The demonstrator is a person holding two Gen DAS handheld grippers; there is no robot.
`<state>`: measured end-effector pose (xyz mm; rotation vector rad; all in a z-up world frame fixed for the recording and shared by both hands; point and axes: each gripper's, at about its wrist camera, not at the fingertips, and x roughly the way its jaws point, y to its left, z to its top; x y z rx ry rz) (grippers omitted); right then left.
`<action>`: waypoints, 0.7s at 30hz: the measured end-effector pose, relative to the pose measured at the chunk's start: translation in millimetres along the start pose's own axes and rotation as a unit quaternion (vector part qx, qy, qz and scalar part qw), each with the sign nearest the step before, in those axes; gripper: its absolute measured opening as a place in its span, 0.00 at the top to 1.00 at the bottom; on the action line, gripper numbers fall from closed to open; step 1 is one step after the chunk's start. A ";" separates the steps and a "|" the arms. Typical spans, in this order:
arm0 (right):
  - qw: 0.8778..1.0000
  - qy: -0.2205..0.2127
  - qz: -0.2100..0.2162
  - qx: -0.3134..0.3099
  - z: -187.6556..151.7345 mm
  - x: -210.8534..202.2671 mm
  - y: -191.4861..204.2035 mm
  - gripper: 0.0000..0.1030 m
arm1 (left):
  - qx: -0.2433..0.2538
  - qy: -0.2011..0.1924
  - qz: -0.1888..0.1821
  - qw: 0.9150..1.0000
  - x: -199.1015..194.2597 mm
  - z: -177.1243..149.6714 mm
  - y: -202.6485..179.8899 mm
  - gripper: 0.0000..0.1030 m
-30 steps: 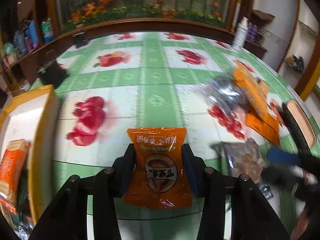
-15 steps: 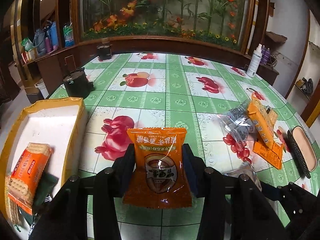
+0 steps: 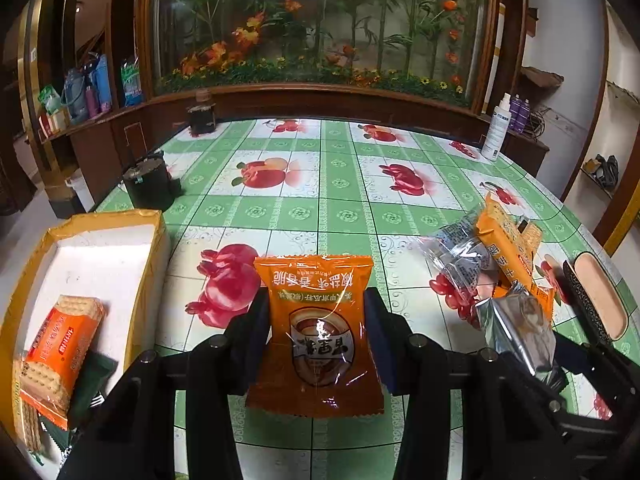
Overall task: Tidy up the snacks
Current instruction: 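Grasp a silver foil bag with the right gripper while the left lifts its pack, then carry the foil bag and orange pack over the tray with both grippers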
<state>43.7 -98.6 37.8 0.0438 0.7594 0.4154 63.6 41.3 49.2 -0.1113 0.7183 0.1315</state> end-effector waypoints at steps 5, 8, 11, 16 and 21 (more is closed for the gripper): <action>1.000 -0.014 0.002 0.007 2.1 -5.6 -2.9 0.38 | 0.010 -0.007 0.002 1.000 -2.8 -1.2 -5.3 0.56; 1.000 -0.019 0.003 0.006 2.7 -7.4 -2.7 0.38 | 0.015 -0.010 0.004 1.000 -4.4 -1.4 -7.5 0.56; 1.000 -0.025 0.004 0.003 2.8 -9.4 -2.4 0.38 | 0.025 -0.018 0.007 0.999 -8.4 -2.4 -11.6 0.56; 0.999 -0.034 0.002 0.002 3.1 -11.6 -2.7 0.38 | 0.039 -0.031 0.016 0.999 -12.9 -3.3 -17.8 0.56; 0.999 -0.039 0.007 0.011 5.0 -12.6 -7.0 0.38 | 0.039 -0.032 0.018 0.999 -12.8 -2.7 -18.5 0.56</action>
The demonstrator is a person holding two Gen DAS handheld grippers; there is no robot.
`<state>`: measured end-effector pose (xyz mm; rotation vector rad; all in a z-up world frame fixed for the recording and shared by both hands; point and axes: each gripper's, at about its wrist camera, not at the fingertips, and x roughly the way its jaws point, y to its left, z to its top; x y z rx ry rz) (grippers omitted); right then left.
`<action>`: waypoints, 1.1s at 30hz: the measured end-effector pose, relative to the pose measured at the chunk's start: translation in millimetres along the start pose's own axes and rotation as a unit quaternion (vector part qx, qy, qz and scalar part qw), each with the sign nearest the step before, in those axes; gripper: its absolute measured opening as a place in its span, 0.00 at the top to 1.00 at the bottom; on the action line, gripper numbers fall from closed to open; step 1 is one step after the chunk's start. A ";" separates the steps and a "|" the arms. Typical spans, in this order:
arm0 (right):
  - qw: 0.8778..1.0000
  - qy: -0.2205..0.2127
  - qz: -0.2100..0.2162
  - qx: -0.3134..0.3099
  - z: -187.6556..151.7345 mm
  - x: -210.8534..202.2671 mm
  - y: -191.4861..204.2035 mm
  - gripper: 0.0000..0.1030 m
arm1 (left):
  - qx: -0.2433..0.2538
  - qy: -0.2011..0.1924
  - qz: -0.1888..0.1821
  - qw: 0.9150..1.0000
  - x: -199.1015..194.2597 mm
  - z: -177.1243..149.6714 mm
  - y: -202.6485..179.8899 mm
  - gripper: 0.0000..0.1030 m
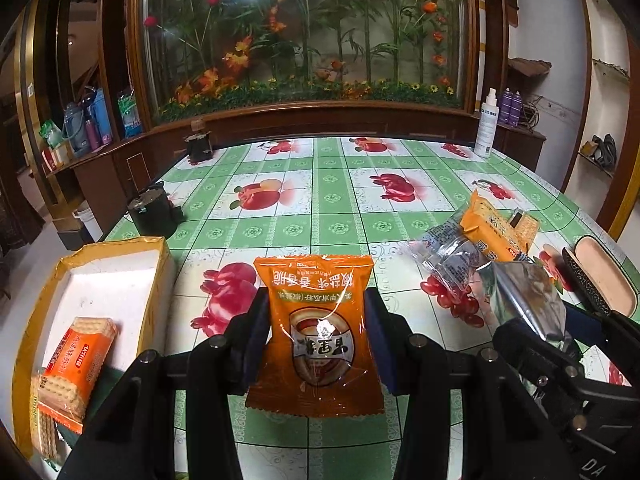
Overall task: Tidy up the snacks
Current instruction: 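Carry the foil bag and orange pack over the tray with both grippers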
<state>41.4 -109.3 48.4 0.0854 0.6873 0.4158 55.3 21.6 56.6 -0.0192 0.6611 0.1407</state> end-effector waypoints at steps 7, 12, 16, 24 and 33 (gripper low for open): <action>1.000 -0.001 0.004 0.001 0.4 -0.3 0.4 0.38 | 0.007 -0.006 0.007 1.000 -0.3 -0.6 -2.3 0.56; 1.000 0.003 0.008 0.004 0.8 1.2 -0.1 0.38 | 0.013 -0.008 0.008 1.000 -2.2 -0.5 -4.0 0.56; 1.000 0.002 0.011 0.004 0.9 0.5 0.4 0.38 | 0.015 -0.009 0.010 1.000 -2.7 -0.4 -3.6 0.56; 1.000 0.002 0.015 0.008 1.6 -1.3 -0.4 0.38 | 0.018 -0.015 0.011 1.000 -5.0 -0.9 -4.5 0.56; 1.000 -0.011 0.006 0.003 1.5 -4.9 1.0 0.38 | 0.016 -0.029 0.013 0.999 -14.7 -0.6 -3.6 0.56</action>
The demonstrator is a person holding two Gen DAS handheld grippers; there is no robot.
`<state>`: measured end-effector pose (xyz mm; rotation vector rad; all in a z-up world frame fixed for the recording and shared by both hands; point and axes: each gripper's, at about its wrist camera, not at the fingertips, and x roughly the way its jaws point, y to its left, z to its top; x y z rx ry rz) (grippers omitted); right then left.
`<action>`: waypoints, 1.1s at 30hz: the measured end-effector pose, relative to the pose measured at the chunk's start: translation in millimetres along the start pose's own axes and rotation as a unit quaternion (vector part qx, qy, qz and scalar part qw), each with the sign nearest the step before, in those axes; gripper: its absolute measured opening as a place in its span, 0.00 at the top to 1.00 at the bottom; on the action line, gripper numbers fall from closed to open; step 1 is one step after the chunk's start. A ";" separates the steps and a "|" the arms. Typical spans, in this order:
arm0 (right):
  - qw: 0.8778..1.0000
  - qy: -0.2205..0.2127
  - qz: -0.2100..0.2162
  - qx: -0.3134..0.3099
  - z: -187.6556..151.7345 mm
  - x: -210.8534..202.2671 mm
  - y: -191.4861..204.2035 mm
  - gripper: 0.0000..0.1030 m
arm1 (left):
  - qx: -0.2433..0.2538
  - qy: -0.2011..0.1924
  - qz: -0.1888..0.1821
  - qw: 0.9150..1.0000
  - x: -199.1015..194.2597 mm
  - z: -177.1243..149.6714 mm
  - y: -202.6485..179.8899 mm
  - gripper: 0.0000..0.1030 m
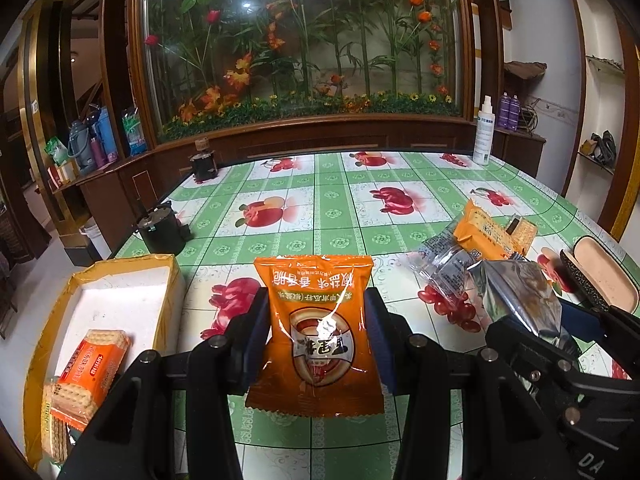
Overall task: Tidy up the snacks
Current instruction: 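Carry the foil bag and orange pack over the tray with both grippers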
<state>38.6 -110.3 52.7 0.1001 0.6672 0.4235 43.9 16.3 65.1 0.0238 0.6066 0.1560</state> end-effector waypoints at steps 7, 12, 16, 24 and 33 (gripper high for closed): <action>1.000 -0.006 -0.003 0.000 0.1 -2.6 0.0 0.38 | -0.037 -0.013 -0.021 0.999 -24.6 -5.4 18.7 0.56; 1.000 -0.012 0.000 -0.013 -0.7 -3.8 8.2 0.38 | -0.062 -0.029 -0.032 0.997 -56.4 -13.8 38.8 0.56; 1.000 -0.013 0.012 -0.024 -2.7 -3.9 18.2 0.38 | -0.080 -0.027 -0.048 0.995 -78.4 -20.7 64.4 0.56; 0.997 -0.007 0.070 -0.037 -4.2 -8.1 67.5 0.38 | -0.135 -0.016 -0.032 0.990 -109.7 -50.5 143.9 0.56; 0.981 0.043 0.161 -0.099 -16.1 20.6 185.4 0.38 | -0.188 0.021 0.008 0.982 -110.7 -100.7 207.2 0.56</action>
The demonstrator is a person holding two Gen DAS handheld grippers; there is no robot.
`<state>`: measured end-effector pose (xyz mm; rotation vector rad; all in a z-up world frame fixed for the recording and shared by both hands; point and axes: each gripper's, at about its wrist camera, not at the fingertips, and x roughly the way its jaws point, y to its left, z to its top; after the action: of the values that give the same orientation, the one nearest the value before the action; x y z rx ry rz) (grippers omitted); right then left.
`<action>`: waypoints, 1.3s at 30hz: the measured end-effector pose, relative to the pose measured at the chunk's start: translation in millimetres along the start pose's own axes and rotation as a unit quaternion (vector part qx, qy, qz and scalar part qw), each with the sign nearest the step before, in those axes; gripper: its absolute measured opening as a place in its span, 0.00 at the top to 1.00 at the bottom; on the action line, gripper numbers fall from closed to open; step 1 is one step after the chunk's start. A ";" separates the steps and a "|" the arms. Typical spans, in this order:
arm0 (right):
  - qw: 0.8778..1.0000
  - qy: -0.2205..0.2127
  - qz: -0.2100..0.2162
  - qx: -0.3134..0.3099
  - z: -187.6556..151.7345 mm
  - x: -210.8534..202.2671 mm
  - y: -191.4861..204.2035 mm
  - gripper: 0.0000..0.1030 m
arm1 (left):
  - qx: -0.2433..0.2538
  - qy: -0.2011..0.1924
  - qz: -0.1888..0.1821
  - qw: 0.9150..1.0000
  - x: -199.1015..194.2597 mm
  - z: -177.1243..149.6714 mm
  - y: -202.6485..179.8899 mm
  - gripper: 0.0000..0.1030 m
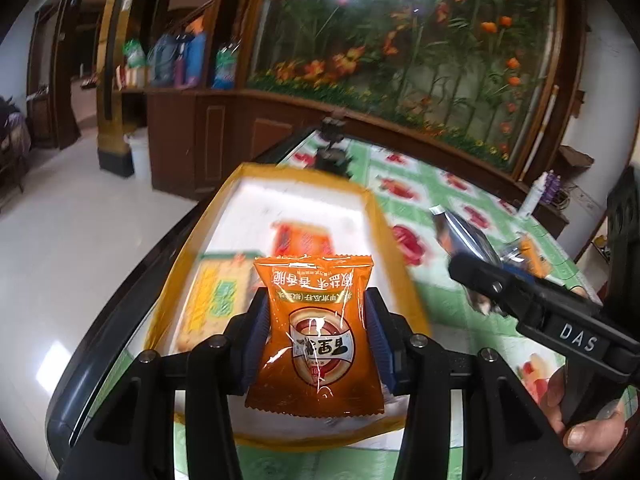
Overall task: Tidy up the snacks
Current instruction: 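Carry the foil bag and orange pack over the tray with both grippers, then open both grippers to drop the foil bag and orange pack into the tray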
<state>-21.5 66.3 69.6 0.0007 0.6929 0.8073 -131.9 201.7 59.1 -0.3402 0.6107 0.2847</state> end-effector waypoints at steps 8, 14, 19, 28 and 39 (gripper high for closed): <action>0.999 0.050 0.011 -0.010 5.2 61.5 31.3 0.38 | -0.002 0.019 0.020 1.000 14.0 -12.0 11.6 0.56; 0.998 0.068 0.003 -0.017 8.9 86.4 37.5 0.38 | -0.010 0.035 0.015 0.999 23.6 -16.1 14.1 0.56; 0.997 0.076 -0.002 -0.020 7.1 96.7 38.6 0.36 | -0.014 0.037 0.015 0.999 25.6 -14.7 13.1 0.56; 0.998 0.061 0.008 -0.020 12.2 82.6 36.8 0.26 | -0.012 0.033 0.021 0.999 22.1 -11.3 4.6 0.42; 0.999 0.001 0.022 0.038 27.6 12.8 -25.7 0.26 | 0.028 -0.002 0.025 0.999 -3.2 0.6 -35.6 0.41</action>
<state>17.5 63.7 77.4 0.0846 0.7277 0.8222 -121.4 169.1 69.5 -0.2702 0.6227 0.3157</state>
